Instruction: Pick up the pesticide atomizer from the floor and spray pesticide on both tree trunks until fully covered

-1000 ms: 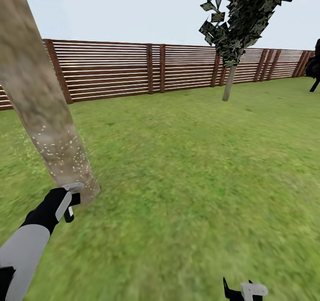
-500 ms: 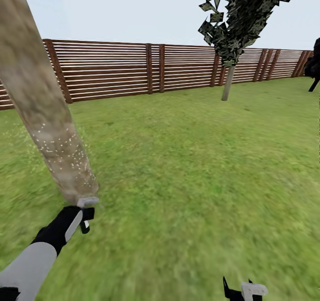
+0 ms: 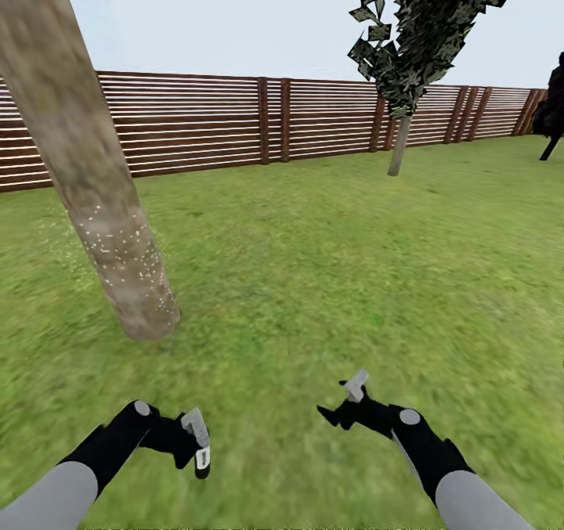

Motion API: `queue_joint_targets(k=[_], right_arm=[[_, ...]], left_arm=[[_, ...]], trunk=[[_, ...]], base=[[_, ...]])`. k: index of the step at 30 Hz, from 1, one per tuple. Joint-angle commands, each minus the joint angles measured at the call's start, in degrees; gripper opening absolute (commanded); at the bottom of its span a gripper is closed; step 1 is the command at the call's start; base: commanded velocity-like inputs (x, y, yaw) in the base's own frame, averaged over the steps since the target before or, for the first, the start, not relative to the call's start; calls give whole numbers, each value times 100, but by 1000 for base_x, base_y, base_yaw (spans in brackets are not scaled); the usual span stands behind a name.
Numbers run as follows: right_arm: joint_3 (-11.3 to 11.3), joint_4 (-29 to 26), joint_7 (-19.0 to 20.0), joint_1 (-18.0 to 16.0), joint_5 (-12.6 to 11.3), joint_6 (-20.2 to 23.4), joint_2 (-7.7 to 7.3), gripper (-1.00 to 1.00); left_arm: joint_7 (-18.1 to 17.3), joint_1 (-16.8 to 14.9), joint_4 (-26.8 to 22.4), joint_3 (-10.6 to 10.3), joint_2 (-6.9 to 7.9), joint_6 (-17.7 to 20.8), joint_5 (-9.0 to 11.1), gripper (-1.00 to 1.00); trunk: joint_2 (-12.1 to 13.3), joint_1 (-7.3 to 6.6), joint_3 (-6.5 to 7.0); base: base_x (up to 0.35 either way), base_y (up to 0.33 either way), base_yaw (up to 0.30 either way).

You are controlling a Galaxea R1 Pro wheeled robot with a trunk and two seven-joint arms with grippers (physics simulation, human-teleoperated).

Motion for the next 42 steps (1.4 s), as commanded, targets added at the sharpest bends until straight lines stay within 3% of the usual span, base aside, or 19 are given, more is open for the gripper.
queue_joint_targets(k=[1, 2, 5, 8, 9, 11, 12, 15, 18, 21, 26, 30, 37, 42], right_arm=[[216, -25, 351, -30, 3, 10, 2, 100], [416, -97, 613, -50, 5, 15, 4, 100], [648, -128, 747, -59, 19, 9, 5, 100], [1369, -123, 763, -60, 41, 15, 5, 100], [1573, -123, 766, -60, 37, 16, 6, -100], [1785, -120, 894, -60, 34, 18, 7, -100], [1821, -133, 1165, -60, 34, 18, 11, -100], [1840, -203, 1484, -60, 40, 18, 29, -100], [1841, -226, 1523, -83, 34, 25, 84, -100], [1841, -228, 1533, -199, 21, 30, 116, -100], [1841, -221, 1535, -269, 5, 36, 201, -100], [1841, -221, 1528, -271, 0, 36, 236, -100], [1841, -223, 1528, -271, -1, 31, 251, -100], [1841, -219, 1532, -271, -1, 27, 251, -100]], left_arm=[[-84, -5, 0, 1, -23, -4, -54, -100], [-137, -12, 0, -112, -98, 25, -159, -100], [-132, -55, 0, -271, -254, 69, -378, -100], [-117, -83, -3, -285, -341, 344, -613, -100], [-116, -86, -11, -286, -396, 467, -738, -100], [-122, -88, -49, -287, -495, 586, -994, -100], [-123, -88, -52, -287, -537, 604, -1084, -100], [-119, -88, -49, -287, -616, 611, -1146, -100], [-103, -88, -13, -310, -904, 609, -1295, -100], [-93, -81, -1, -306, -1101, 608, -1332, -100], [-60, -80, -83, -289, -1349, 600, -1282, -100], [219, -83, -96, -264, -1508, 600, -1269, -100], [254, -79, -103, -252, -1626, 596, -1234, -100], [259, -90, -107, -252, -1684, 600, -903, -100]], trunk=[[0, 0, 0], [0, 0, 0], [0, 0, 0], [0, 0, 0], [0, 0, 0], [0, 0, 0], [0, 0, 0], [0, 0, 0], [0, 0, 0], [0, 0, 0], [0, 0, 0], [0, 0, 0], [0, 0, 0], [0, 0, 0]], base=[[-48, 0, 0], [-16, 0, 0], [-4, 0, 0], [0, 0, 0], [0, 0, 0], [0, 0, 0], [0, 0, 0], [0, 0, 0], [0, 0, 0], [0, 0, 0], [0, 0, 0], [0, 0, 0], [0, 0, 0], [0, 0, 0]])
